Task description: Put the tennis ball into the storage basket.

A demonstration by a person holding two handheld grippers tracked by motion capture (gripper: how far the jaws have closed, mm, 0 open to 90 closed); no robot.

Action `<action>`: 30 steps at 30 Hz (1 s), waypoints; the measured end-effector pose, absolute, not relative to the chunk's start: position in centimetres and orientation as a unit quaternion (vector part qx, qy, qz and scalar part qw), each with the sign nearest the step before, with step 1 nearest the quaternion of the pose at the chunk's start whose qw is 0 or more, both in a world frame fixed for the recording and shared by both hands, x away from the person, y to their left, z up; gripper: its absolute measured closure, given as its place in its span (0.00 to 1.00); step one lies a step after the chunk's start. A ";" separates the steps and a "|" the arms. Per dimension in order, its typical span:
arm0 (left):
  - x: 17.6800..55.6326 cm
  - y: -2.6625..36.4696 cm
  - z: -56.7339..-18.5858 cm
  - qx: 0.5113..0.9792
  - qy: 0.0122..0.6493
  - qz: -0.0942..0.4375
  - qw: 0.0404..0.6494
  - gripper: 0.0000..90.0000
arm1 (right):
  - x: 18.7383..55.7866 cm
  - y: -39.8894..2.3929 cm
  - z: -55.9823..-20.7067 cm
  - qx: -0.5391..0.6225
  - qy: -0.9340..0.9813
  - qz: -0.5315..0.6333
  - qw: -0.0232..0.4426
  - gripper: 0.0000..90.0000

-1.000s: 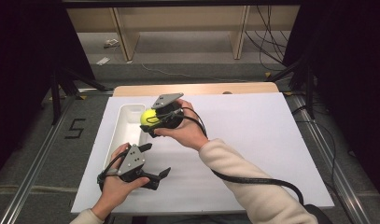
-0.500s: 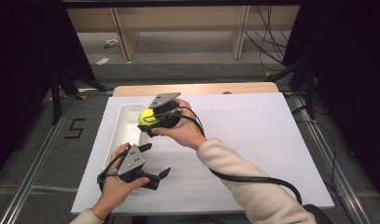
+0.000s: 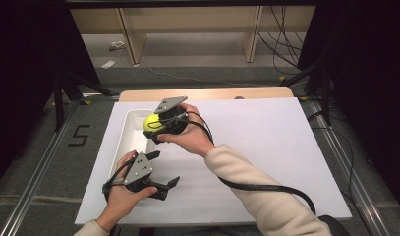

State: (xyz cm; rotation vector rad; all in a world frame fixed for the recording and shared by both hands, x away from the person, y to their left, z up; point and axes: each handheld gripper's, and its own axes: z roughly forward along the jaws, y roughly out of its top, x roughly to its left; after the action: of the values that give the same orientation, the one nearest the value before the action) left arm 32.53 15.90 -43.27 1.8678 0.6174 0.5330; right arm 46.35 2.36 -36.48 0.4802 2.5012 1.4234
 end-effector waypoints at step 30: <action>32.6 15.8 -43.4 0.781 0.259 0.221 0.523 0.00 | 46.9 3.7 -35.9 0.159 0.859 0.474 0.107 0.29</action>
State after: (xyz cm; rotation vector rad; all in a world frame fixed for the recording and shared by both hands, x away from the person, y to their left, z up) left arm 32.60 15.80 -43.36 1.8702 0.6201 0.5282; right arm 46.85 3.66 -35.93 0.4695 2.5285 1.3967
